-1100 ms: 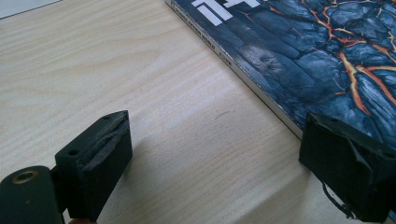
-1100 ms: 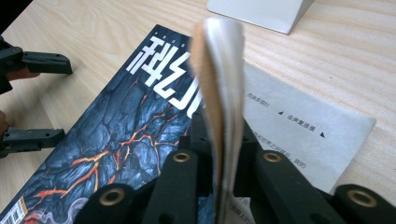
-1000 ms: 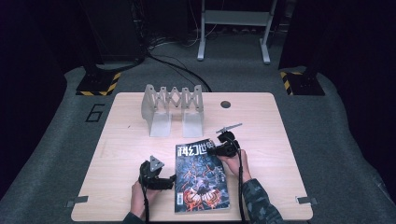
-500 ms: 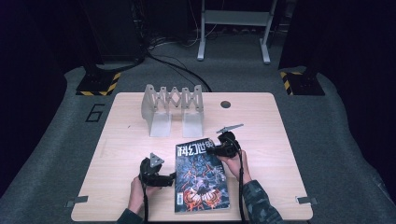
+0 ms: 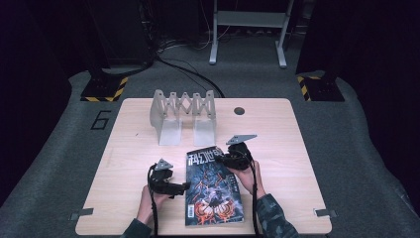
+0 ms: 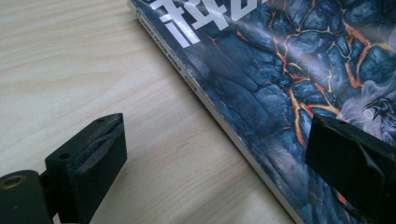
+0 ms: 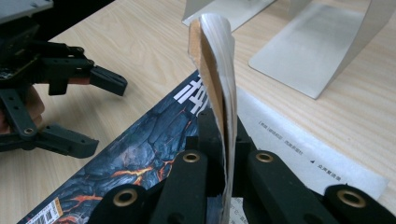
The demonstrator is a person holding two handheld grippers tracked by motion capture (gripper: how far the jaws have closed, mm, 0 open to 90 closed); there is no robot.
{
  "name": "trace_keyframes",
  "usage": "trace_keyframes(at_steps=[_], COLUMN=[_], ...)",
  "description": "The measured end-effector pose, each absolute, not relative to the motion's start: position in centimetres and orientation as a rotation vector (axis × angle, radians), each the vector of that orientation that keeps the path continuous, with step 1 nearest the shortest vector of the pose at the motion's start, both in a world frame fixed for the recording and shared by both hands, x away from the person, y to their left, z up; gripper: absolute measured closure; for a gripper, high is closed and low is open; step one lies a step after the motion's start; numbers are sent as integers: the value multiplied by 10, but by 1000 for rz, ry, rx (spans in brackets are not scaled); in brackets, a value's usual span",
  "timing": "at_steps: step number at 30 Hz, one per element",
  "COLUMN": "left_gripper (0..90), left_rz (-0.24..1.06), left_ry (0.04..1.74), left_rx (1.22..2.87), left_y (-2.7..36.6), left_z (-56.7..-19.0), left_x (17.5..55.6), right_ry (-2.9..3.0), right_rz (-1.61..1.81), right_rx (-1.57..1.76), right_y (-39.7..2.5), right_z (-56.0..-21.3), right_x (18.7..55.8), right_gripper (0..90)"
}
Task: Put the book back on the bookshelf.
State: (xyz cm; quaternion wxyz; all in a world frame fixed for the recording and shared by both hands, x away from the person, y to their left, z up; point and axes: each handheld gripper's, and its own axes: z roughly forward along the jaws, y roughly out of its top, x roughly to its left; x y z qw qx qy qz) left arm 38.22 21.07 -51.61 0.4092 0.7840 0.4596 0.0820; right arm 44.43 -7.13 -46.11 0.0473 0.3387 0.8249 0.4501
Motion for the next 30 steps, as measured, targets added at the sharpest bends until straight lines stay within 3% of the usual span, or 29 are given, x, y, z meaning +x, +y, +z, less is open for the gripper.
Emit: trace_keyframes(at_steps=[16, 25, 30], left_gripper=[118, 235, 372], left_rz=[75, 80, 158], left_ry=[1093, 1086, 1106], left_rx=[2000, 2015, 2015], left_y=[185, 180, 180], left_z=[-520, -518, -519], left_x=[399, 400, 397], right_ry=[2455, 2459, 2511], right_rz=[1433, 1467, 1402], right_rx=[941, 967, 1088], right_y=[-73, -77, -79], right_z=[-443, -452, -469], right_x=[428, 433, 442], right_gripper=[888, 887, 870])
